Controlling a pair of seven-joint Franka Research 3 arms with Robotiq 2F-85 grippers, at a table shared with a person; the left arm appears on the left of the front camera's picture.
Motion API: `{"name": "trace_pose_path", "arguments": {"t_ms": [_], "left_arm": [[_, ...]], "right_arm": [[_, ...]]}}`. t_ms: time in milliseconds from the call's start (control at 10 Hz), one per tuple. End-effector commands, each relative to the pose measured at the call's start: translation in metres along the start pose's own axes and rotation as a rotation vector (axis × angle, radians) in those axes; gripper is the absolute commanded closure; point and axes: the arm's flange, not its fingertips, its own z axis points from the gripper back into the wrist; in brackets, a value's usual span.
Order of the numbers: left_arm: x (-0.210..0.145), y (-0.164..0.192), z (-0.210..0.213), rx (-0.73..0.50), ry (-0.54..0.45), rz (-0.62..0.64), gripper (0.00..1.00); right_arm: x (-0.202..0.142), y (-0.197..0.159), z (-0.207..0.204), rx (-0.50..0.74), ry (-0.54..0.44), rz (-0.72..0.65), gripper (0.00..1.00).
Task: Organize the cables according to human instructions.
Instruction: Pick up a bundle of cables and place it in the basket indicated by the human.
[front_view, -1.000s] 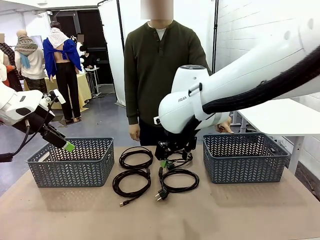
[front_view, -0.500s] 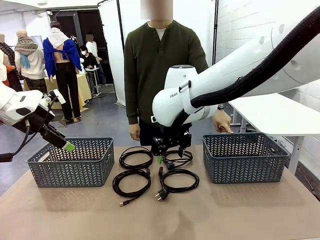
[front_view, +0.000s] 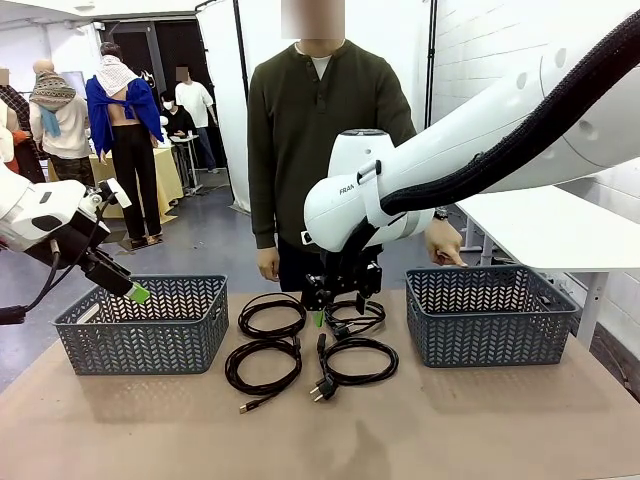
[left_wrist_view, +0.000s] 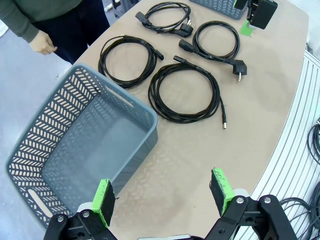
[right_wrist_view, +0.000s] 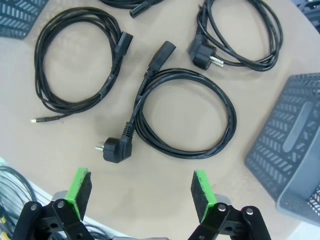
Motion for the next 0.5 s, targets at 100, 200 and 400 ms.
{"name": "trace_pose_path", "arguments": {"t_ms": [100,200,400], "left_arm": [[-0.001,0.002,-0.001,-0.006,-0.011,0.01,0.0],[-0.001,0.002,-0.001,-0.006,-0.011,0.01,0.0],[-0.001,0.002,-0.001,-0.006,-0.011,0.01,0.0]], "right_arm": [[0.003,0.006,-0.005,-0.023,-0.004,-0.027,0.0],[0.0,0.005,-0.011,-0.036,0.0,-0.076,0.0],[-0.005,0.004,-0.025,-0.037,0.005,-0.136,0.0]]}}
